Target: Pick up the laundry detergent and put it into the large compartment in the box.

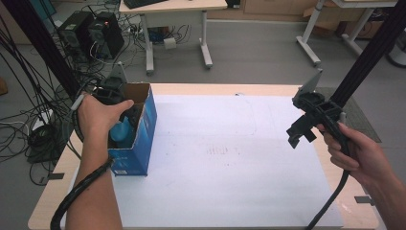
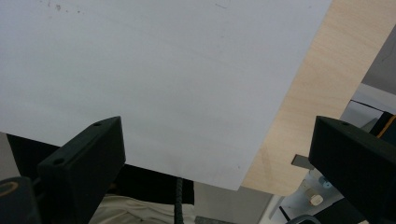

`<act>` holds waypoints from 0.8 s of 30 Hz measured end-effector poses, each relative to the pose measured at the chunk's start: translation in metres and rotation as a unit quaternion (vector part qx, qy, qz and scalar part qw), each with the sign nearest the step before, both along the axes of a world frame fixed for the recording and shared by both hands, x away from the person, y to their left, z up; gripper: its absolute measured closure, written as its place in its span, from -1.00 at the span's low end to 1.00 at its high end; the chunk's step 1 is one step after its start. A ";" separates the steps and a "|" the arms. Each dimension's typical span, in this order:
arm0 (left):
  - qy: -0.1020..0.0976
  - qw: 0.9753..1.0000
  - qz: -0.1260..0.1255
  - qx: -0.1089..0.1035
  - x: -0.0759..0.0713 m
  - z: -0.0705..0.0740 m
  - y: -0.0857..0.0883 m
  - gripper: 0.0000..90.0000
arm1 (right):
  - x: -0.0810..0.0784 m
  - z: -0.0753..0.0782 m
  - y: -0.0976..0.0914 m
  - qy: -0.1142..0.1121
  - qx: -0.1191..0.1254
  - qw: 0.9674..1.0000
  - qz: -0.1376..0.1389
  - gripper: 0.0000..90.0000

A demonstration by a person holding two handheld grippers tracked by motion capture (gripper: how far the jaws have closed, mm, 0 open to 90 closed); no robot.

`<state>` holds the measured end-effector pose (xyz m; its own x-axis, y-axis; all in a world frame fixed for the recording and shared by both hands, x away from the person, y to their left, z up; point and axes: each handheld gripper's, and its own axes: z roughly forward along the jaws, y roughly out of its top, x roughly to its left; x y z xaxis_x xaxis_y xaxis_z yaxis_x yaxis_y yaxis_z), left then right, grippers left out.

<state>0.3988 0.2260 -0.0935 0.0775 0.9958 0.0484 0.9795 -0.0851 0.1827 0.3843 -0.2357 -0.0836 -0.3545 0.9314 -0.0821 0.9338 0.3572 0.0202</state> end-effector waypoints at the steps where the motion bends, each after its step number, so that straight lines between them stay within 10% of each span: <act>1: 0.000 1.000 0.000 0.003 -0.001 0.002 -0.001 -0.47 | 0.000 0.000 0.000 0.000 0.001 1.000 0.000 -0.92; 24: -0.055 0.998 -0.024 0.003 -0.040 0.060 -0.042 -0.78 | -0.009 0.008 -0.008 -0.009 0.011 1.000 0.002 -0.92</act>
<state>0.3587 0.1845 -0.0331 0.1196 0.9907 0.0642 0.9483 -0.1332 0.2881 0.3749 -0.2435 -0.0755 -0.3577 0.9314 -0.0678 0.9315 0.3610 0.0449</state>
